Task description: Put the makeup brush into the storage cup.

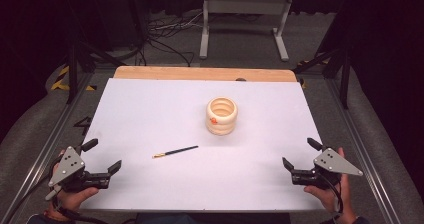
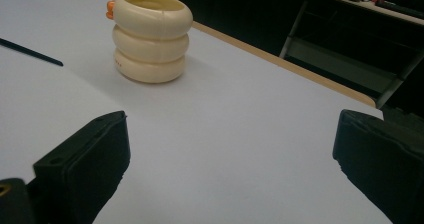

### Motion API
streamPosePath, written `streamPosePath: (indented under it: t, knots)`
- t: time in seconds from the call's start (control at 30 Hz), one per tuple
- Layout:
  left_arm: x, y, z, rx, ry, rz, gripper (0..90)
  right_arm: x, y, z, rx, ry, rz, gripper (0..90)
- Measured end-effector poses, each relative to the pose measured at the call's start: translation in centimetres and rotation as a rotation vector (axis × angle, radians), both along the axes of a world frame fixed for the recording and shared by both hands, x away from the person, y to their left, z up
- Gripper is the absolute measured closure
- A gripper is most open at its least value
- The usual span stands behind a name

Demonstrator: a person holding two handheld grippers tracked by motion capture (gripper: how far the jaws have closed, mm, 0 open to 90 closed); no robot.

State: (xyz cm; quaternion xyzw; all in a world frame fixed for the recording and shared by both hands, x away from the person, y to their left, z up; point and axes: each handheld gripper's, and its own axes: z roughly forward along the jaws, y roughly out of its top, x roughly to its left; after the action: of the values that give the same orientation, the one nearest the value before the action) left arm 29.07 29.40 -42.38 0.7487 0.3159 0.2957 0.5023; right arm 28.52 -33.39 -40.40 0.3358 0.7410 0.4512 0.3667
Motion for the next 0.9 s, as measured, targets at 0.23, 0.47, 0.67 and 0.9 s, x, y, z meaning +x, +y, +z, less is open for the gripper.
streamPosePath:
  t: [0.23, 0.47, 0.67, 0.9]
  knots:
    - [0.0, 0.0, -0.1, 0.004, 0.011, -0.003, 2.8, 0.0, 0.2, 0.1, 0.002, -0.01, 0.001, 1.8]
    - [0.0, 0.1, -0.2, 0.005, 0.022, 0.007, 2.8, 0.2, 0.7, 0.4, -0.005, -0.007, 0.011, 1.9]
    - [0.0, -0.2, -0.4, 0.021, 0.031, -0.003, 2.9, 0.5, 1.9, 0.6, -0.037, 0.008, 0.04, 2.3]
    - [0.0, -0.5, -0.4, 0.043, 0.023, 0.009, 3.5, 1.2, 3.9, 1.9, -0.054, -0.008, 0.146, 2.1]
